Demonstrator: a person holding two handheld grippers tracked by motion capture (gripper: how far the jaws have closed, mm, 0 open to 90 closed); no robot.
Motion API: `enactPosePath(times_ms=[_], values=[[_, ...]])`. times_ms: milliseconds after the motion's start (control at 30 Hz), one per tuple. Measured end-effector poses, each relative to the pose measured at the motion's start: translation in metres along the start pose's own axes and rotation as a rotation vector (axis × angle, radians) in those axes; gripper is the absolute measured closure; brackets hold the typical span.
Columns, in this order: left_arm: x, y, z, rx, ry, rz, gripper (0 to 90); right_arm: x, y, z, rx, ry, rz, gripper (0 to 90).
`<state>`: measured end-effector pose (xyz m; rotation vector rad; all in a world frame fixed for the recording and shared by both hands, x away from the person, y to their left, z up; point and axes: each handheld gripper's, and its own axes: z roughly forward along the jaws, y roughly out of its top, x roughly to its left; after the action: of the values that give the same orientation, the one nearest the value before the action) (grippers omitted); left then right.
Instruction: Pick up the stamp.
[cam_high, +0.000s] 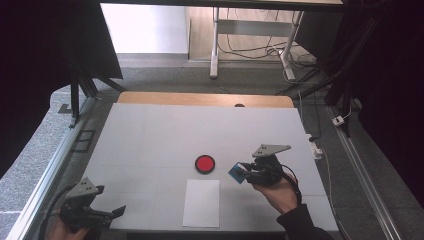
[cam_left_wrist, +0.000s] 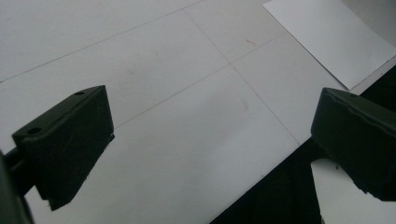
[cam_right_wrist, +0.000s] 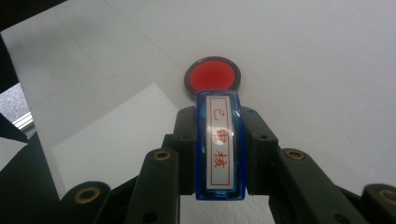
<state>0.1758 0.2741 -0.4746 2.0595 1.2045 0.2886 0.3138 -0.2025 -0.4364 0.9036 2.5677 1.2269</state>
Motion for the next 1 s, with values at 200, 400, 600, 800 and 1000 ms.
enactPosePath(times_ms=[200,400,600,800,1000], values=[[0.0,0.0,0.0,-0.006,-0.007,0.003,0.0,0.007,0.006,-0.004,-0.022,0.036,-0.029,70.8],[0.001,0.001,0.0,-0.003,-0.019,0.005,0.0,0.014,0.015,-0.006,-0.053,0.08,-0.051,70.8],[0.002,0.001,0.0,-0.007,-0.031,0.002,0.0,0.023,0.031,-0.001,-0.074,0.124,-0.101,70.8],[0.005,0.0,0.0,-0.011,-0.068,-0.011,0.0,0.028,0.041,0.007,-0.075,0.158,-0.124,70.8],[0.007,-0.001,-0.001,-0.018,-0.103,-0.01,0.0,0.033,0.05,0.015,-0.062,0.191,-0.153,70.8]])
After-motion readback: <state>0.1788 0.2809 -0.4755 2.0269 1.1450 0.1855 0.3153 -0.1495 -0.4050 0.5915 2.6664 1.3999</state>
